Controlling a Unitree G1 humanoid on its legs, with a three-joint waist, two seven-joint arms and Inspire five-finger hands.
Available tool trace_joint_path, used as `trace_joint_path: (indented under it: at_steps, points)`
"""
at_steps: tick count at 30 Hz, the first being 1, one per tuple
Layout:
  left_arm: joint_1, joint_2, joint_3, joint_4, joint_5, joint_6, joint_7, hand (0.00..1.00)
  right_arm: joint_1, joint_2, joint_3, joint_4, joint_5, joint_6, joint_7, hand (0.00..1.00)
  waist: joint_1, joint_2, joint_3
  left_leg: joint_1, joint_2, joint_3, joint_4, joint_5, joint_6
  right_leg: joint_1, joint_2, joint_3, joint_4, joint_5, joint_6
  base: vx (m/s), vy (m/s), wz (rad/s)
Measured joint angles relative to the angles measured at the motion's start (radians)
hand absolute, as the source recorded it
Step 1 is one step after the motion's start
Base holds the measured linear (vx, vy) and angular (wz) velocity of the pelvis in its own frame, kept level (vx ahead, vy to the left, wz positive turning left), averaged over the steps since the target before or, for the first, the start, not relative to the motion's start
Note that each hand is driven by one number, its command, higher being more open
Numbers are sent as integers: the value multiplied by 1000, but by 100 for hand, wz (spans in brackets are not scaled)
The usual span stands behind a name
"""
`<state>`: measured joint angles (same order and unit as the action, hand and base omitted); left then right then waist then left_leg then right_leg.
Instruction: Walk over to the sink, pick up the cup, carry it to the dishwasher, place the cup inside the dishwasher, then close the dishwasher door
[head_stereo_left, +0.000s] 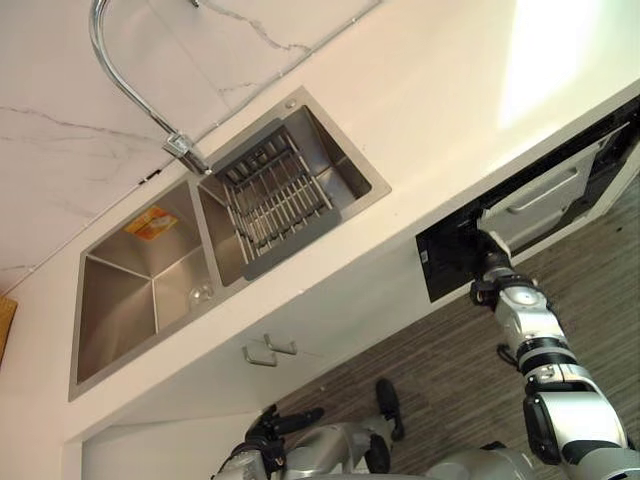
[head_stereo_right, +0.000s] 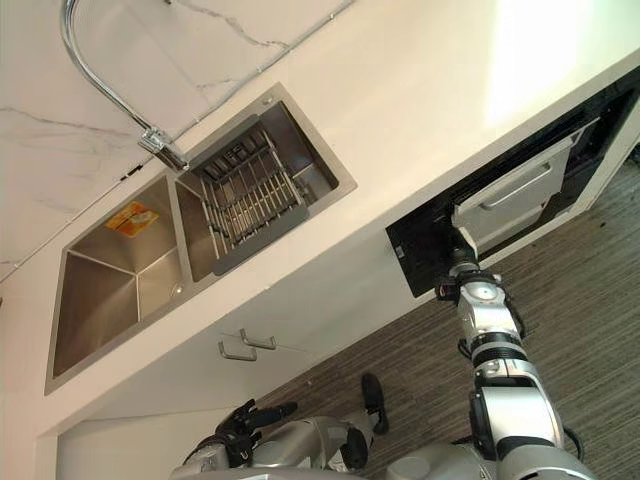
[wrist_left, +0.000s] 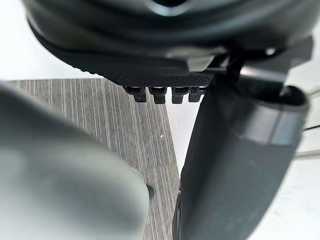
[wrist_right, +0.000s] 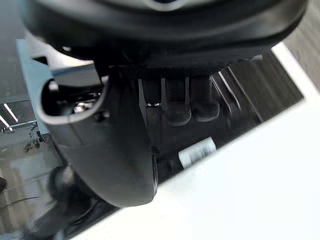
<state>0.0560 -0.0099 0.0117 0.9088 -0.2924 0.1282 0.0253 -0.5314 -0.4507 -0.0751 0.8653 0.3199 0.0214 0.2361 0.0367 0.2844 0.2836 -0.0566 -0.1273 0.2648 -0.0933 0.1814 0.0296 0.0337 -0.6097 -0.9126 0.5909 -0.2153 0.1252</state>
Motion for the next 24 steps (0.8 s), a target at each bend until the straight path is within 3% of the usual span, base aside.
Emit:
trace_joint_path:
  at_steps: [6, 9, 13, 15, 17, 18, 19, 20, 21, 22, 23, 24]
  points:
    - [11, 9, 0, -5, -3, 0, -47, 100, 40, 18, -40, -3, 52, 24, 94, 100, 2, -21, -10, 8, 36, 33, -1, -6, -5, -15, 55, 38, -47, -4, -7, -17, -31, -20]
    - [22, 15, 6, -3, -42, 8, -61, 100, 141, 28, -107, 5, 52, 34, 118, 100, 3, -40, -27, 3, 53, 34, -1, -5, -5, -17, 77, 37, -68, -3, -5, 26, -55, -6]
    - [27, 40, 60, 14, -51, 14, -78, 100, 312, 68, -268, 176, 144, 84, 137, 100, 0, -108, -59, 3, 60, 19, -1, -10, -7, 11, 100, 10, -91, 10, -1, 115, -73, 11]
    - [27, 41, 109, 43, -76, 11, -88, 100, 412, 86, -364, 260, 199, 91, 161, 100, -11, -128, -65, 18, 65, 2, -1, -19, -1, 23, 99, 10, -61, 40, -47, 165, -38, 20]
    - [29, 44, 165, 84, -86, 11, -106, 100, 551, 133, -468, 304, 207, 77, 170, 100, -35, -149, -79, 53, 83, -19, 0, -41, -3, 13, 86, 65, 35, 113, -159, 170, 34, 18]
    - [33, 47, 177, 88, -92, 11, -109, 100, 589, 153, -492, 306, 207, 74, 170, 100, -38, -159, -85, 62, 87, -25, 0, -48, 2, 7, 84, 91, 61, 134, -177, 157, 47, 16]
    - [46, 56, 199, 92, -102, 7, -117, 100, 642, 201, -560, 284, 225, 33, 168, 100, -42, -184, -102, 73, 94, -35, 0, -59, 12, -17, 88, 166, 105, 181, -209, 114, 34, 18]
    - [49, 61, 208, 100, -102, 3, -119, 100, 664, 223, -581, 281, 227, 22, 162, 100, -47, -198, -112, 78, 96, -46, 0, -64, 19, -30, 97, 218, 124, 211, -212, 134, 29, 48]
    - [49, 70, 223, 125, -102, -10, -120, 100, 714, 268, -597, 274, 226, 12, 145, 100, -52, -223, -127, 87, 101, -81, 1, -77, 36, -50, 137, 335, 144, 270, -206, 130, 13, 91]
    - [49, 64, 248, 149, -103, -50, -126, 100, 762, 321, -600, 272, 223, -4, 125, 100, -54, -234, -136, 93, 113, -134, 1, -84, 44, -61, 190, 438, 154, 300, -174, 133, -18, 107]
    - [50, 64, 258, 159, -102, -76, -127, 100, 776, 350, -605, 272, 220, -12, 111, 100, -55, -248, -138, 91, 119, -159, 1, -84, 45, -67, 227, 487, 154, 260, -125, 121, -67, 112]
    - [56, 61, 298, 166, -111, -132, -116, 100, 791, 418, -606, 271, 209, -20, 83, 100, -54, -273, -137, 83, 127, -198, 1, -84, 44, -75, 300, 547, 137, 148, -86, 87, -108, 86]
